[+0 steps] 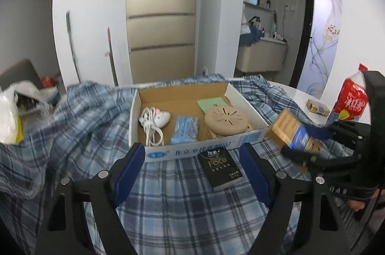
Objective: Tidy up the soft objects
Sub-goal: 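Lift the Liqun pack with the right tool while the left tool grasps the black Face tissue pack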
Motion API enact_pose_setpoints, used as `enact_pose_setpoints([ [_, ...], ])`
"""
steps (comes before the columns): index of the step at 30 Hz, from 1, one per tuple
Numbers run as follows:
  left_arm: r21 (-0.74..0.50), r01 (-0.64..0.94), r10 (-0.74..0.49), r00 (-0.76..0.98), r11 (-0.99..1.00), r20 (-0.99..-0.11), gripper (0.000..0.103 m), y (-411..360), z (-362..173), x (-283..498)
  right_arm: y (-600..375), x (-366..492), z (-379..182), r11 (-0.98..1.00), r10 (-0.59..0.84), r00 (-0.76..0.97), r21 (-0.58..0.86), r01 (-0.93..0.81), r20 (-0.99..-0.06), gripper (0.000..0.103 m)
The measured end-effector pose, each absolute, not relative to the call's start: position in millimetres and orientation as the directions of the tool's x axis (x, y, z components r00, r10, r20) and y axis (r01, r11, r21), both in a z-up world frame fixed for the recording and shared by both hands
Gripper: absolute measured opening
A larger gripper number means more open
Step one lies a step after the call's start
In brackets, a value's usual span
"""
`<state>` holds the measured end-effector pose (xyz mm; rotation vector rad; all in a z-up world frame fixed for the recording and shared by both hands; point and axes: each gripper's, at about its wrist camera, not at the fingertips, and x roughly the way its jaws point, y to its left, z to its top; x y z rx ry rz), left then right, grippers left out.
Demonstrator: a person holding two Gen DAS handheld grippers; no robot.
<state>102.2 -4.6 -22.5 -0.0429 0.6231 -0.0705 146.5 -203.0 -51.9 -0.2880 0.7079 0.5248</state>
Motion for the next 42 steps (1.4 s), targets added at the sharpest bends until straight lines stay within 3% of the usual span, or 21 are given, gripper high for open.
enact_pose_setpoints([
  [4, -0.063, 0.021, -0.056, 0.766, 0.998, -0.640, 0.083, -12.4, -16.1, 111.9, -223.1, 143.6, -27.3, 0.890, 0.373, 0.713, 0.012, -0.456, -0.594, 0.052],
  [10, -0.066, -0.004, -0.040, 0.751, 0.998, -0.659, 0.082, -24.6, -14.7, 126.6, -234.5, 140.7, -16.6, 0.921, 0.362, 0.782, 0.066, -0.383, -0.508, 0.052],
  [12, -0.079, -0.007, -0.047, 0.741, 0.997, -0.670, 0.077, -26.0, -19.0, 134.6, -229.9, 142.4, -21.7, 0.933, 0.323, 0.796, 0.030, -0.359, -0.511, 0.052],
  [17, -0.101, -0.021, -0.060, 0.676, 0.995, -0.734, 0.077, -31.2, -38.5, 155.0, -214.0, 139.3, -30.0, 0.935, 0.263, 0.808, -0.068, -0.349, -0.528, 0.051],
  [38, -0.058, -0.029, -0.031, 0.567, 0.998, -0.823, 0.074, -48.9, -92.2, 177.5, -225.7, 152.4, -41.1, 0.945, 0.265, 0.758, 0.004, -0.327, -0.596, 0.052],
  [42, -0.054, -0.020, -0.034, 0.556, 0.998, -0.830, 0.065, -51.2, -95.3, 178.6, -225.4, 152.9, -41.5, 0.945, 0.265, 0.756, 0.005, -0.328, -0.598, 0.052],
])
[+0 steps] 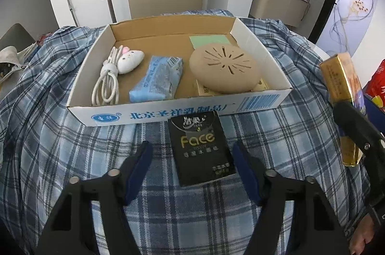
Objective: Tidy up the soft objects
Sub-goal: 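Lift the Liqun pack with the right tool while the left tool grasps the black Face tissue pack, then carry the Liqun pack and Face tissue pack over the white box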
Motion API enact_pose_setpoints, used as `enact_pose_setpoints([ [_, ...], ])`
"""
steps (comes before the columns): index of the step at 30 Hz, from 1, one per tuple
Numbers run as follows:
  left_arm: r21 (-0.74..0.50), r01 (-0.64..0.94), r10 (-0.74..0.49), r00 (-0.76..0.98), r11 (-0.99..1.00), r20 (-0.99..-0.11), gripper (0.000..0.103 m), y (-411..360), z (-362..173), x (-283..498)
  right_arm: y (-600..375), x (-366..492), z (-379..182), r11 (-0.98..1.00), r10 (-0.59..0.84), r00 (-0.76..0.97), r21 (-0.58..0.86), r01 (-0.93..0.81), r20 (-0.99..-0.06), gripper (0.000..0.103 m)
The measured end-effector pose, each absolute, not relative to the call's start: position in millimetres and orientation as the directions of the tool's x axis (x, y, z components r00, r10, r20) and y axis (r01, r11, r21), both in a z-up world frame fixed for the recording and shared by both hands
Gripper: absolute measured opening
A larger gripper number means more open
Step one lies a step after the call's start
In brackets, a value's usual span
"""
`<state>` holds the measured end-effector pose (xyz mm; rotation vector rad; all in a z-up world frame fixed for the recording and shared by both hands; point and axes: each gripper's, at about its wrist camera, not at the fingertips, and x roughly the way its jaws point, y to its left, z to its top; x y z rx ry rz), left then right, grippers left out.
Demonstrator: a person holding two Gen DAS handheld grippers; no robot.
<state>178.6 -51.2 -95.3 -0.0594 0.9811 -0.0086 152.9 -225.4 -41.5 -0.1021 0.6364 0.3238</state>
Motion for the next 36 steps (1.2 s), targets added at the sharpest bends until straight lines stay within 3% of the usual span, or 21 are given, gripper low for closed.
enact_pose_setpoints([
  [4, -0.052, -0.015, -0.036, 0.541, 0.999, -0.840, 0.049, -52.7, -100.1, 179.9, -225.4, 153.4, -42.3, 0.945, 0.265, 0.751, 0.008, -0.327, -0.605, 0.052],
  [25, -0.029, 0.016, -0.032, 0.663, 0.999, -0.748, 0.048, -22.7, -22.6, 114.0, -221.9, 147.2, -34.3, 0.940, 0.279, 0.770, -0.002, -0.342, -0.574, 0.052],
  [36, 0.005, 0.011, -0.005, 0.778, 1.000, -0.628, 0.048, -23.6, 55.1, 147.9, -205.1, 178.8, 49.5, 0.923, 0.372, 0.771, 0.117, -0.367, -0.517, 0.052],
])
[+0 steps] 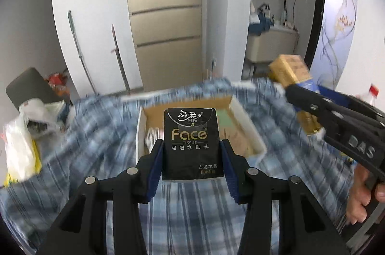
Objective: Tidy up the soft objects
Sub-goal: 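Carry the Liqun pack and Face tissue pack over the white box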
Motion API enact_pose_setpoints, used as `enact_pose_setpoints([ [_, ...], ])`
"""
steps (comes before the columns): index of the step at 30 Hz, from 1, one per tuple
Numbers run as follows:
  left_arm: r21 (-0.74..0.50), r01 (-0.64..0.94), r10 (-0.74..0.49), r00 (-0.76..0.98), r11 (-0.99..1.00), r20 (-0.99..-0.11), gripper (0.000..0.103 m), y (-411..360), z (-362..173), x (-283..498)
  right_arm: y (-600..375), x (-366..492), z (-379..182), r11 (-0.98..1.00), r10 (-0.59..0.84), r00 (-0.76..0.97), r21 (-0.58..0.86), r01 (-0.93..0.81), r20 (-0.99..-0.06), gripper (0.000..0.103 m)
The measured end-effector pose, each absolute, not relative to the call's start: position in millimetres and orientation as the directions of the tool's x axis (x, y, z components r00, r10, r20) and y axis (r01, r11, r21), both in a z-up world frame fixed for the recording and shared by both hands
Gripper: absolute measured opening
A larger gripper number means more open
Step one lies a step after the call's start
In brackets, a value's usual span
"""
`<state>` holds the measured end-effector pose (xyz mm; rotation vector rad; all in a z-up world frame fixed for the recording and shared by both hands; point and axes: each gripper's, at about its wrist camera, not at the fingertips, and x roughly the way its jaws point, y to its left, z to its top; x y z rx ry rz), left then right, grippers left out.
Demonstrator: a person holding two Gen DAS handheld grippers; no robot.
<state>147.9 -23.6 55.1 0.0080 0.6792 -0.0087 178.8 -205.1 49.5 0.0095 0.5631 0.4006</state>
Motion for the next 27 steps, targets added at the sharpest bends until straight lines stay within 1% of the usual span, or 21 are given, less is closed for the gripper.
enact_pose_setpoints([
  [2, -0.011, -0.007, -0.001, 0.798, 1.000, -0.603, 0.048, -20.2, 66.5, 156.3, -200.8, 196.4, 62.6, 0.928, 0.369, 0.770, 0.156, -0.339, -0.520, 0.052],
  [4, -0.017, -0.029, 0.014, 0.819, 0.999, -0.573, 0.048, -16.8, 78.0, 166.4, -198.2, 210.0, 73.7, 0.930, 0.368, 0.785, 0.187, -0.317, -0.498, 0.052],
  [6, -0.035, -0.023, -0.001, 0.819, 0.999, -0.573, 0.048, -15.0, 83.9, 178.8, -196.2, 223.8, 81.1, 0.932, 0.362, 0.798, 0.211, -0.295, -0.482, 0.052],
  [10, -0.030, -0.063, 0.036, 0.828, 0.998, -0.559, 0.048, -8.3, 84.1, 199.4, -190.9, 247.7, 82.6, 0.939, 0.336, 0.821, 0.227, -0.257, -0.461, 0.052],
  [13, -0.061, -0.073, 0.025, 0.819, 0.995, -0.573, 0.048, 1.8, 75.5, 209.6, -186.5, 262.0, 75.9, 0.944, 0.324, 0.823, 0.219, -0.248, -0.466, 0.052],
  [18, -0.043, -0.081, 0.036, 0.778, 0.996, -0.627, 0.048, 14.9, 43.1, 225.2, -178.0, 272.9, 48.0, 0.946, 0.324, 0.807, 0.176, -0.272, -0.494, 0.052],
  [23, -0.045, -0.079, 0.027, 0.731, 0.996, -0.682, 0.048, 21.2, 13.8, 238.6, -166.1, 283.7, 15.1, 0.936, 0.350, 0.766, 0.161, -0.314, -0.539, 0.052],
  [27, -0.042, -0.085, 0.031, 0.712, 0.996, -0.701, 0.048, 22.5, 0.7, 244.0, -155.9, 294.8, -9.5, 0.936, 0.337, 0.735, 0.129, -0.326, -0.589, 0.052],
])
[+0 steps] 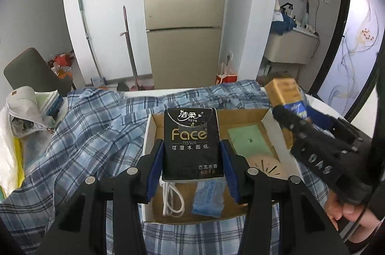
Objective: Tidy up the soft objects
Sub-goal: 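Carry the Liqun pack and Face tissue pack over the white box, then open both tools to drop the two packs into the box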
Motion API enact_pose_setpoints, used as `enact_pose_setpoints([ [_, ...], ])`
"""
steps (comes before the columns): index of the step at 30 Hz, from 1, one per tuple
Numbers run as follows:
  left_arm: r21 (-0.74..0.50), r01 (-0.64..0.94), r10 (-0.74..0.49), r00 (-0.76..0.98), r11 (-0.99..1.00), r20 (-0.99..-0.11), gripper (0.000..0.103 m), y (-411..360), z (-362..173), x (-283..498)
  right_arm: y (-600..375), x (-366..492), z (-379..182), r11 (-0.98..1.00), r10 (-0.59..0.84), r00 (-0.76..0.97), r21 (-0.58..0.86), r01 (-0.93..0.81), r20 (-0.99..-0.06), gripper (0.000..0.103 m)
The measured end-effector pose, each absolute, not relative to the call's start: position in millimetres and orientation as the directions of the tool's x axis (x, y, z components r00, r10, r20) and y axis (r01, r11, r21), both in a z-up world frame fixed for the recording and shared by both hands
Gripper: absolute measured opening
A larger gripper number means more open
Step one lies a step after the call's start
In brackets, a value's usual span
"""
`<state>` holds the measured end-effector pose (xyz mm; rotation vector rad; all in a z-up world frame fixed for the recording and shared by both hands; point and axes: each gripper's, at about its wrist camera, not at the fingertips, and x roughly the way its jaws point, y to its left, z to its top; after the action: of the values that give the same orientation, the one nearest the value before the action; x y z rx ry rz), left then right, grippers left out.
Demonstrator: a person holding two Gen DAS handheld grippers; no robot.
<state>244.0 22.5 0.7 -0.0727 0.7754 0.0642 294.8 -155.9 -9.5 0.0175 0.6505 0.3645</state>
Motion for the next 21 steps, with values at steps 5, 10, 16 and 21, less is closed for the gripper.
enact_pose_setpoints([
  [5, -0.034, -0.098, 0.043, 0.690, 0.995, -0.723, 0.049, 28.1, -13.0, 252.8, -147.6, 306.9, -34.4, 0.935, 0.326, 0.664, 0.125, -0.333, -0.673, 0.052],
  [10, -0.026, -0.114, 0.058, 0.671, 0.993, -0.739, 0.049, 33.4, -23.6, 258.5, -149.0, 314.2, -48.6, 0.926, 0.348, 0.614, 0.158, -0.342, -0.708, 0.053],
  [16, -0.014, -0.115, 0.066, 0.657, 0.993, -0.751, 0.049, 31.7, -29.8, 261.3, -138.4, 316.5, -61.4, 0.918, 0.359, 0.572, 0.167, -0.360, -0.738, 0.054],
  [21, -0.007, -0.115, 0.069, 0.642, 0.993, -0.764, 0.049, 30.9, -37.4, 264.8, -137.1, 317.4, -67.4, 0.920, 0.351, 0.564, 0.163, -0.356, -0.748, 0.055],
])
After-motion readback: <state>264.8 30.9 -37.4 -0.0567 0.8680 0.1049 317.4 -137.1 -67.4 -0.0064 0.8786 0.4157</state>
